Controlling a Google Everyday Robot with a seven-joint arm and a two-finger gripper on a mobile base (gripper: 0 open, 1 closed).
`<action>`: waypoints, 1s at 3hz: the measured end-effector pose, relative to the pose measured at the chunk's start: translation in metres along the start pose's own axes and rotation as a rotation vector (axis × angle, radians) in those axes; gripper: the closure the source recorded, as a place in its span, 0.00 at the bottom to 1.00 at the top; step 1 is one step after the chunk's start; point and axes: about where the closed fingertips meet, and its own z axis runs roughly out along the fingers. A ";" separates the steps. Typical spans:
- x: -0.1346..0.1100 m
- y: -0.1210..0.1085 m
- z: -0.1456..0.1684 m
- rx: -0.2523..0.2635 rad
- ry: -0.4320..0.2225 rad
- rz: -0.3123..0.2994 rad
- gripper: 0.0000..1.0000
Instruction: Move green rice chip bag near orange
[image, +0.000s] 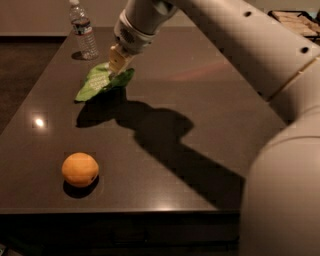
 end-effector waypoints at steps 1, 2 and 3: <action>0.036 0.027 -0.027 -0.068 -0.005 -0.052 1.00; 0.068 0.058 -0.032 -0.138 0.015 -0.081 1.00; 0.088 0.083 -0.033 -0.194 0.032 -0.102 1.00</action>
Offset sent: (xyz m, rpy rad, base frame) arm -0.1337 -0.0648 -0.0272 0.0131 0.1282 0.2210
